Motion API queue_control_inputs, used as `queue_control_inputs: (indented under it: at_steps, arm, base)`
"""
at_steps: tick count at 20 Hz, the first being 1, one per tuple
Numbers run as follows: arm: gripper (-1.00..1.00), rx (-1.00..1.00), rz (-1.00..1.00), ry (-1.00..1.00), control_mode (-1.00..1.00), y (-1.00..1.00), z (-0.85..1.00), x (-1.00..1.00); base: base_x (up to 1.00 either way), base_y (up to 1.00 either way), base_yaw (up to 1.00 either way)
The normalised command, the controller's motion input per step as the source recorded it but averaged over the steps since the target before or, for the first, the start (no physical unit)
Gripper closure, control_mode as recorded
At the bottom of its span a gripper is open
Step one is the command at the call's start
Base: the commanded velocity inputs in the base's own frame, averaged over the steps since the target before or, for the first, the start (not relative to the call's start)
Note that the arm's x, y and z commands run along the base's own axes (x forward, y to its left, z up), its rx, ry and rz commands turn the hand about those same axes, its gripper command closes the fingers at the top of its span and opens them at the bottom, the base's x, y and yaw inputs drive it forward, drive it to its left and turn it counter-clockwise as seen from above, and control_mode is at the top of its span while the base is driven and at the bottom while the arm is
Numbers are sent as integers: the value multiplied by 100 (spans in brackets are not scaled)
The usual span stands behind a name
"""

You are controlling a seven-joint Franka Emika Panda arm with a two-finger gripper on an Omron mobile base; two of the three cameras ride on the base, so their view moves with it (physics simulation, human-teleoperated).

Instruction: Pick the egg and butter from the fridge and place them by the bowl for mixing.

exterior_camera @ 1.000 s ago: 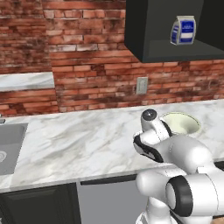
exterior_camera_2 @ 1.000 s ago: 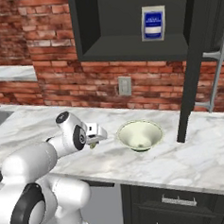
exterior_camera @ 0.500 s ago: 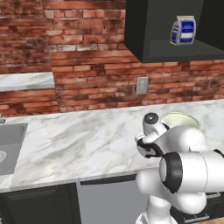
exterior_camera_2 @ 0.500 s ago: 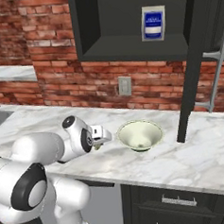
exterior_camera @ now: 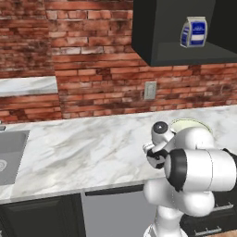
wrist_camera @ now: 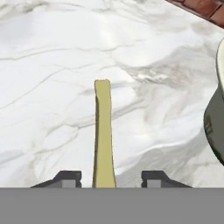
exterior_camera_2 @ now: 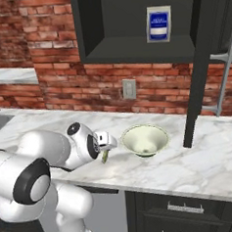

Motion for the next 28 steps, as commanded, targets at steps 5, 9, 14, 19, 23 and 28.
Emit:
queue_control_inputs:
  at_steps: [5, 9, 14, 19, 23, 28]
  arm:
    - [-100, 0, 0, -3, -100, -5, 0, 1]
    - [-100, 1, -1, 0, -100, 2, 22, -6]
    - [-100, 3, -6, 1, -100, 12, 73, -32]
    - [-100, 14, -12, 14, -100, 15, 71, -65]
    - [-100, 30, -8, 12, -100, 18, 45, -91]
    - [-100, 27, -6, 8, -100, 12, 52, -89]
  base:
    - [0, 0, 0]
    - [0, 0, 0]
    - [0, 0, 0]
    - [0, 0, 0]
    - [0, 0, 0]
    - [0, 0, 0]
